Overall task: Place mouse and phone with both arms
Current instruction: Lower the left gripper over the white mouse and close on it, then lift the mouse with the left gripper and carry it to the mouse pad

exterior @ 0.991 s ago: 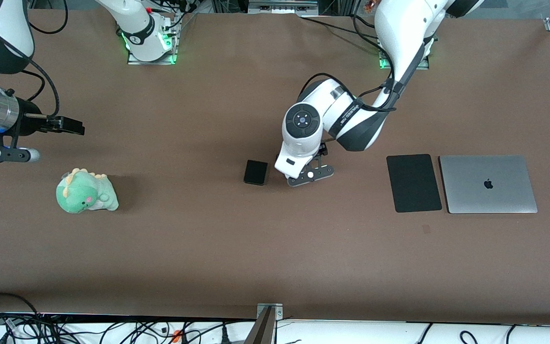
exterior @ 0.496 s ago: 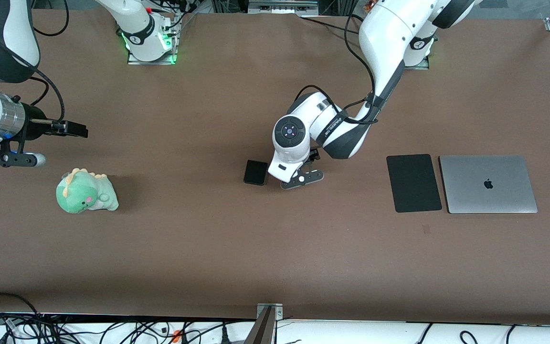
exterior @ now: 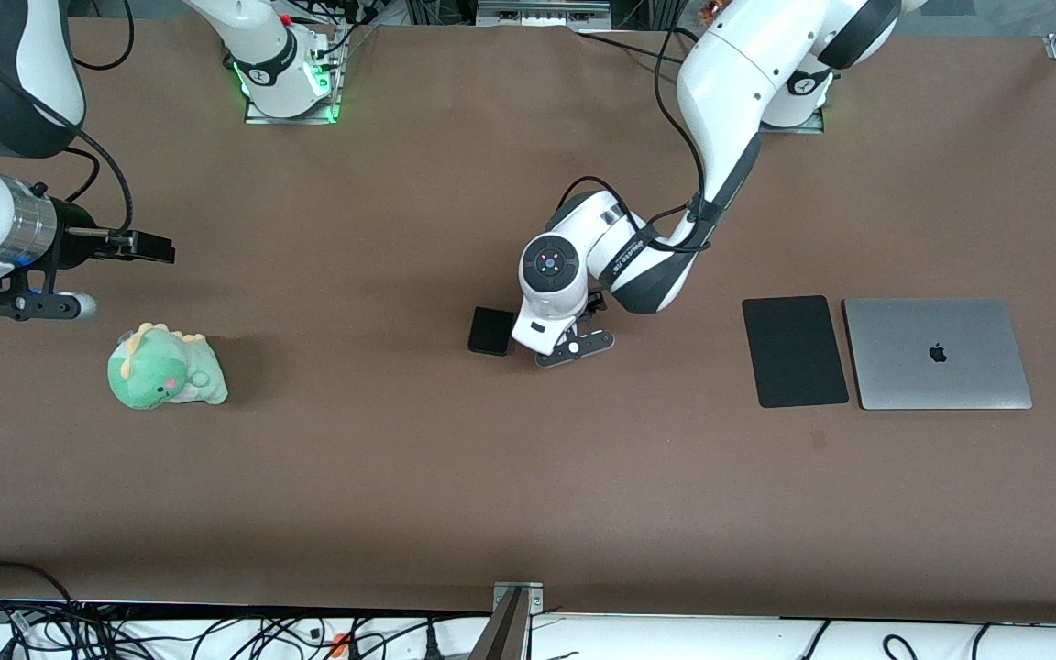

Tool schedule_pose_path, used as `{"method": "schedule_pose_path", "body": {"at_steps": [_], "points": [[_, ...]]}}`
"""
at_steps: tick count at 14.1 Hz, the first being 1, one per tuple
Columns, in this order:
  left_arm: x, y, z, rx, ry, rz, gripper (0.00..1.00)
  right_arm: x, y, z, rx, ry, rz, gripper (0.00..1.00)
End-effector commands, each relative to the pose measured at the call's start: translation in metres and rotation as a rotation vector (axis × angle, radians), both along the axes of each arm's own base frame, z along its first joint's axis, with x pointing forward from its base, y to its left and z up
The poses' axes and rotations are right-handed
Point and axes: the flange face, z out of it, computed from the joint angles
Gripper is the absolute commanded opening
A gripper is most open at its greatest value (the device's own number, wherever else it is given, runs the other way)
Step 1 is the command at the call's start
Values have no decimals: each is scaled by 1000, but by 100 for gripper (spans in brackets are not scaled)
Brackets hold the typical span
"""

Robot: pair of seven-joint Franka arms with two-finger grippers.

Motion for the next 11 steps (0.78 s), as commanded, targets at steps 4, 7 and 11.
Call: {"method": "schedule_pose_path", "body": {"at_steps": [4, 7, 11], "points": [[-4, -9, -19, 39, -17, 11, 100, -2, -1, 3, 10, 7, 0, 100], [-3, -10, -26, 31, -22, 14, 100, -1, -1, 1, 12, 10, 8, 100], [-3, -10, -28, 32, -20, 11, 54, -1, 1, 1, 10, 10, 8, 100]]}}
